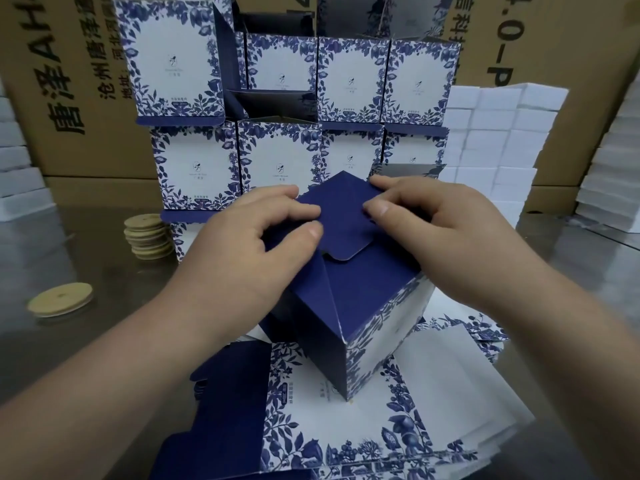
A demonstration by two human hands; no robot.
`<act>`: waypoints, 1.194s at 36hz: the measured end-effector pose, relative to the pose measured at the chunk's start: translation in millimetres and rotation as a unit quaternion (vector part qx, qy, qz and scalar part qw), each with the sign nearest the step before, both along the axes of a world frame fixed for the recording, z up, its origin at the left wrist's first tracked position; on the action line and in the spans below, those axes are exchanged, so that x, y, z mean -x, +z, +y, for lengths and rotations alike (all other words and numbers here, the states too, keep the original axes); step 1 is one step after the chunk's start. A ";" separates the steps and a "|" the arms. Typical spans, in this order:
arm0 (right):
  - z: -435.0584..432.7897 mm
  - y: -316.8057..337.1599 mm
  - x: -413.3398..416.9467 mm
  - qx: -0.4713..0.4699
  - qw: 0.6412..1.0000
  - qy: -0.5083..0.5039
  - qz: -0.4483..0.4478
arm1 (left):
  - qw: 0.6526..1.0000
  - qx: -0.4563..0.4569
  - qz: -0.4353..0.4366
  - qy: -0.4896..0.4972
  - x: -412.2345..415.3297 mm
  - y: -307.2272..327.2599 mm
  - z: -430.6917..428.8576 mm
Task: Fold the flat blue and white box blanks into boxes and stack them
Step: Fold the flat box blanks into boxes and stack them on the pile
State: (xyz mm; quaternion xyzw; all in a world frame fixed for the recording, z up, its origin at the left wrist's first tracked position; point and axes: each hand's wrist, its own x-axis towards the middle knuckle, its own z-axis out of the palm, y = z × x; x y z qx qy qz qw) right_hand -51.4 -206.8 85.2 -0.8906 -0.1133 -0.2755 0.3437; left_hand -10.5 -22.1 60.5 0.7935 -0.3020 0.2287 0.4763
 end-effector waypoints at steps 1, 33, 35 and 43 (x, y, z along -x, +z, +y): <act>1.6 0.5 1.3 -0.003 1.000 -0.004 0.005 | 1.000 -0.002 0.006 0.015 1.3 -0.1 -0.8; 21.0 1.3 18.5 0.088 0.996 -0.018 -0.015 | 0.940 -0.298 -0.029 0.162 9.9 24.9 6.2; 21.4 1.2 18.3 0.090 0.996 -0.018 -0.018 | 0.936 -0.308 -0.038 0.165 10.0 25.3 5.9; 20.4 1.0 18.5 0.104 0.994 -0.017 -0.026 | 0.925 -0.325 -0.074 0.182 10.9 24.4 4.8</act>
